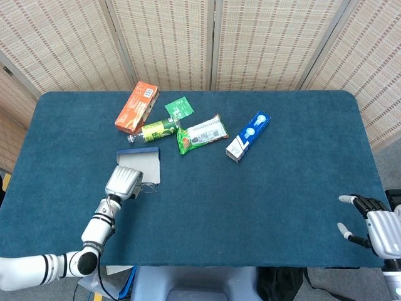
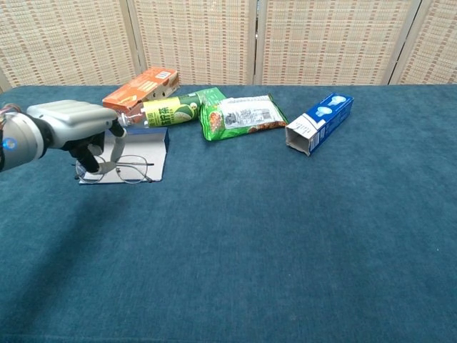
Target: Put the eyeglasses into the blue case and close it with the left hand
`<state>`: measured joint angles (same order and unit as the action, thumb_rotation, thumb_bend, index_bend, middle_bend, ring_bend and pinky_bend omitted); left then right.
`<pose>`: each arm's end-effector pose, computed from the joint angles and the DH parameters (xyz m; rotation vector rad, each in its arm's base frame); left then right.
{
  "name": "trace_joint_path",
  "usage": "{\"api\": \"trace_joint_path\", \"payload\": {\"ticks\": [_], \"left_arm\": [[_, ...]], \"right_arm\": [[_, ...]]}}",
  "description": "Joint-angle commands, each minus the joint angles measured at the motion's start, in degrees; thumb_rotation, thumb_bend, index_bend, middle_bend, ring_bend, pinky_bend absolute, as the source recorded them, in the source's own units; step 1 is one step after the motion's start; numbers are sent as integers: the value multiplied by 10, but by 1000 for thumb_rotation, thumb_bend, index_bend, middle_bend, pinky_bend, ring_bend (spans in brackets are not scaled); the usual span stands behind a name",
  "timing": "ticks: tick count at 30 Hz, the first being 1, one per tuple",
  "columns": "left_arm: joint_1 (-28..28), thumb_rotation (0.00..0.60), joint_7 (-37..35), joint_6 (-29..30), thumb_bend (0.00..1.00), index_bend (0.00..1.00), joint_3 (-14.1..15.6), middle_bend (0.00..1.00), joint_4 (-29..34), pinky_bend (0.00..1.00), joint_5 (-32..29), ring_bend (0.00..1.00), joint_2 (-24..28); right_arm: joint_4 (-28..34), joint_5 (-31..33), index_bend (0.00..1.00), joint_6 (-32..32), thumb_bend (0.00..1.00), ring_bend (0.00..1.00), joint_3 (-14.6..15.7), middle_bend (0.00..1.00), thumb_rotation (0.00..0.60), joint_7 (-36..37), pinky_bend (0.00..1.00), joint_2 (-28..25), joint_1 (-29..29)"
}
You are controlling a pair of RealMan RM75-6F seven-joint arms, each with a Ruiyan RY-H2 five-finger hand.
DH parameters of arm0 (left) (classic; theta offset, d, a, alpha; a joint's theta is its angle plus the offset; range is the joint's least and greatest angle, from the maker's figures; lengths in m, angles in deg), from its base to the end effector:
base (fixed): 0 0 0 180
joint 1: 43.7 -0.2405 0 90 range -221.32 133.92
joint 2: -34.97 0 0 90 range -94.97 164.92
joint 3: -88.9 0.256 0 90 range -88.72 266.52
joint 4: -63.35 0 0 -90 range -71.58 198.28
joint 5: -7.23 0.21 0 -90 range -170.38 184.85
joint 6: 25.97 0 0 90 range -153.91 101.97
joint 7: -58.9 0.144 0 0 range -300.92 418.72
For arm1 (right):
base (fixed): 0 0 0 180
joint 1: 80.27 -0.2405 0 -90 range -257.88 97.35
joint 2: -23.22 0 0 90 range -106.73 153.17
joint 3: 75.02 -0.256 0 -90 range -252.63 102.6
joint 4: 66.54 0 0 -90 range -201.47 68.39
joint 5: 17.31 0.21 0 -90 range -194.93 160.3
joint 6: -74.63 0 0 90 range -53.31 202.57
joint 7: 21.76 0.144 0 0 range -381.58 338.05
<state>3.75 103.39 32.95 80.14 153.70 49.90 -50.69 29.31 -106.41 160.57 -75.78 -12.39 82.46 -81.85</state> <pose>-0.1535 0.3536 -0.0015 -1.8369 -0.8031 -0.5888 -0.3096 -0.1551 0.1743 1.3571 -1.0414 0.9816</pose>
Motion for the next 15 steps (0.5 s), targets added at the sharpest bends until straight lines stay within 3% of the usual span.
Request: {"api": "trace_joint_path", "payload": {"ticks": [1, 15], "left_arm": [[28, 600, -2, -25, 429, 605, -18, 1000, -48, 1000, -20, 1000, -26], [94, 600, 21, -89, 429, 608, -33, 1000, -231, 1000, -87, 1000, -94]], "right_arm": [[0, 1, 295, -1, 246, 299, 0, 293, 600, 0, 263, 0, 0], [3, 4, 295, 0, 243, 299, 2, 293, 600, -3, 263, -4, 5]]}}
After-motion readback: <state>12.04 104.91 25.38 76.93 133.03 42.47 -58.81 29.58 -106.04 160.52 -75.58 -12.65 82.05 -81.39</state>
